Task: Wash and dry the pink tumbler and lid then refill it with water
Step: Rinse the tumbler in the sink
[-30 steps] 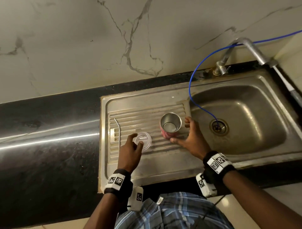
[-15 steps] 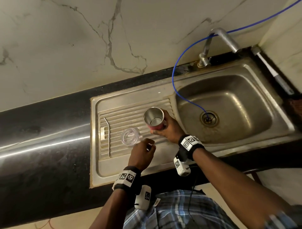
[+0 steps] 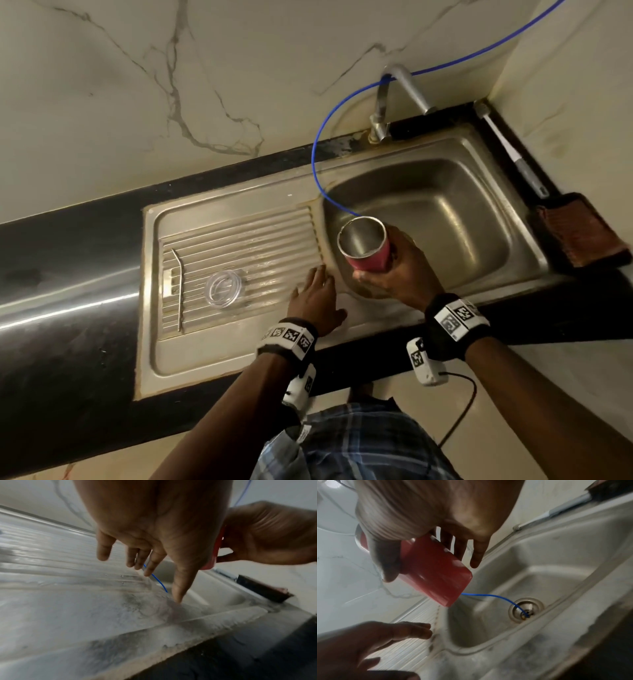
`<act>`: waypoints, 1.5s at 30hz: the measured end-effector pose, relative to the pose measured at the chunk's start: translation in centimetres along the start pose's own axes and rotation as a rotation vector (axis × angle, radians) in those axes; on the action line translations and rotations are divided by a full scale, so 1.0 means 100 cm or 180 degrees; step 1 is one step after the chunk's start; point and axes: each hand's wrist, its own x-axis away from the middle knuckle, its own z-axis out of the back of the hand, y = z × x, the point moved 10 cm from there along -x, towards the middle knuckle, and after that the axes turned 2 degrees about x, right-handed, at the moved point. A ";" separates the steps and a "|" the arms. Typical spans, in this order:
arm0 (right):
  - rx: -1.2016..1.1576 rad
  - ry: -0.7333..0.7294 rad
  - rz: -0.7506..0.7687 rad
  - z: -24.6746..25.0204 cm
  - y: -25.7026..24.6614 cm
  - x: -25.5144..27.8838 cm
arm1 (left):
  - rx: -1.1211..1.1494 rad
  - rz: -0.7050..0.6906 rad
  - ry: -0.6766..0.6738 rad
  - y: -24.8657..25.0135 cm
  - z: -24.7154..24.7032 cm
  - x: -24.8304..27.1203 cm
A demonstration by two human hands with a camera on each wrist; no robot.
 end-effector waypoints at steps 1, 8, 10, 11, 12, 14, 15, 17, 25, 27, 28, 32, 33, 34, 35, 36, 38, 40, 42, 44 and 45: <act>0.0132 0.0014 -0.0035 0.011 0.006 0.002 | -0.0150 0.0114 -0.0109 0.002 -0.003 -0.004; 0.0699 0.0024 -0.0225 0.057 0.035 0.008 | -0.0594 0.0413 -0.0247 0.017 -0.007 -0.017; 0.0887 -0.0013 -0.0218 0.062 0.038 0.007 | -0.0538 0.0475 -0.0234 0.018 -0.007 -0.019; 0.0988 -0.0033 -0.0224 0.065 0.040 0.006 | -0.0510 0.0491 -0.0244 0.018 -0.007 -0.019; 0.1082 -0.0061 -0.0232 0.066 0.041 0.005 | -0.0476 0.0500 -0.0265 0.018 -0.008 -0.020; 0.1225 -0.0118 -0.0233 0.069 0.042 0.003 | -0.0435 0.0501 -0.0279 0.019 -0.007 -0.020; 0.1287 -0.0138 -0.0225 0.070 0.042 0.002 | -0.0424 0.0502 -0.0283 0.019 -0.007 -0.020; 0.1411 -0.0178 -0.0193 0.071 0.042 -0.001 | -0.0380 0.0516 -0.0307 0.019 -0.008 -0.020; 0.1938 -0.0364 -0.0274 0.075 0.046 -0.007 | -0.0235 0.0526 -0.0253 0.017 -0.010 -0.021; 0.2083 -0.0408 -0.0293 0.075 0.045 -0.008 | -0.0240 0.0535 -0.0219 0.016 -0.010 -0.021; 0.2165 -0.0433 -0.0291 0.075 0.044 -0.009 | -0.0237 0.0539 -0.0218 0.015 -0.011 -0.022; 0.2411 -0.0508 -0.0258 0.073 0.041 -0.012 | -0.0255 0.0530 -0.0217 0.014 -0.011 -0.022; 0.2469 -0.0521 -0.0254 0.073 0.040 -0.014 | -0.0246 0.0524 -0.0222 0.014 -0.011 -0.021; 0.2534 -0.0529 -0.0244 0.073 0.040 -0.015 | -0.0231 0.0519 -0.0232 0.015 -0.011 -0.021; 0.2597 -0.0531 -0.0237 0.074 0.039 -0.015 | -0.0214 0.0520 -0.0243 0.015 -0.011 -0.021; 0.2656 -0.0528 -0.0241 0.075 0.039 -0.016 | -0.0203 0.0526 -0.0249 0.015 -0.011 -0.020; 0.2770 -0.0510 -0.0258 0.078 0.038 -0.017 | -0.0193 0.0536 -0.0241 0.015 -0.010 -0.020; 0.2871 -0.0496 -0.0267 0.080 0.037 -0.018 | -0.0171 0.0539 -0.0239 0.015 -0.010 -0.020; 0.2928 -0.0502 -0.0306 0.082 0.036 -0.018 | -0.0156 0.0537 -0.0230 0.014 -0.011 -0.020; 0.2956 -0.0490 -0.0341 0.085 0.035 -0.018 | -0.0147 0.0539 -0.0211 0.013 -0.011 -0.020; 0.2974 -0.0493 -0.0357 0.086 0.035 -0.018 | -0.0135 0.0541 -0.0207 0.013 -0.011 -0.021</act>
